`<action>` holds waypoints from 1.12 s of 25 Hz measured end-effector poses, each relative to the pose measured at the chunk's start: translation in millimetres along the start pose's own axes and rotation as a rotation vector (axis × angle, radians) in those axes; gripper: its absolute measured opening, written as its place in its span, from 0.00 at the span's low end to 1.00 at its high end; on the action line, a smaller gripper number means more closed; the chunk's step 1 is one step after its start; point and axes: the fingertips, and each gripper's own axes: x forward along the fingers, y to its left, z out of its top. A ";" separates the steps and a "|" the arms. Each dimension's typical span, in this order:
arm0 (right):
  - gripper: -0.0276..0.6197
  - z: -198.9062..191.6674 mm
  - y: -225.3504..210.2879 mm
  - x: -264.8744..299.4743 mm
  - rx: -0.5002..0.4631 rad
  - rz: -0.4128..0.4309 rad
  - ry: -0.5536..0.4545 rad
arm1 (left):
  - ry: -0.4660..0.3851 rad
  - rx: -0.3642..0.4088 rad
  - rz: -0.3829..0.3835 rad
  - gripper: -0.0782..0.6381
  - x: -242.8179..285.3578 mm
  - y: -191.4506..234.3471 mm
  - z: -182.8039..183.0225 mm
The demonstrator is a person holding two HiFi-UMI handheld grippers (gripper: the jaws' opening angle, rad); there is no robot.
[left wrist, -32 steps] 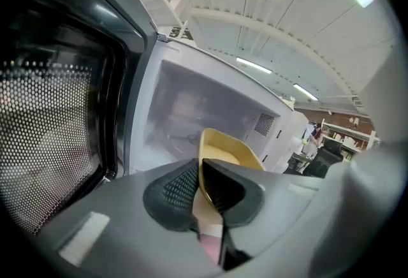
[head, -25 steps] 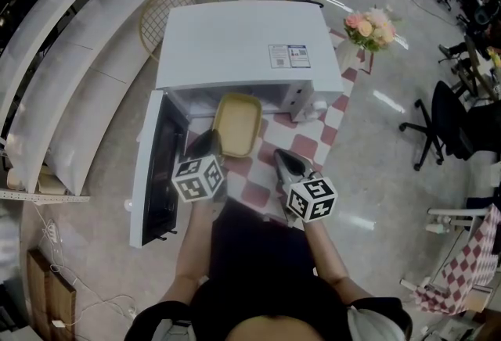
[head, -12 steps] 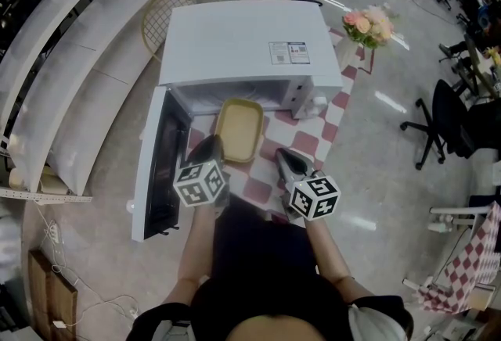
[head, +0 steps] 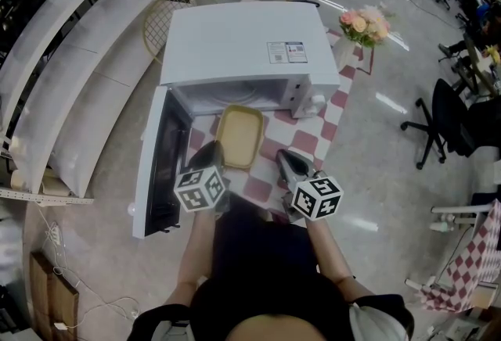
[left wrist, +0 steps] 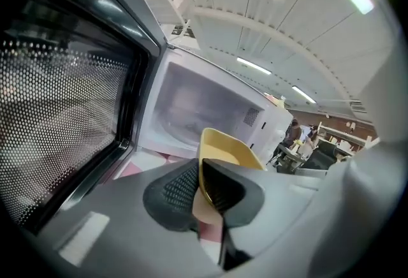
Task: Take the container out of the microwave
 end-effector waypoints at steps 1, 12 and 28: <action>0.04 -0.2 -0.1 -1.0 0.000 0.000 0.000 | 0.002 -0.002 0.000 0.15 -1.1 -0.3 -1.4; 0.04 -1.4 -3.1 -13.2 0.008 0.001 0.001 | 0.021 -0.036 -0.020 0.15 -12.3 -5.6 -9.6; 0.04 14.1 -21.9 -50.4 -0.027 -0.068 -0.056 | 0.013 -0.042 -0.049 0.15 -40.8 -12.7 -14.9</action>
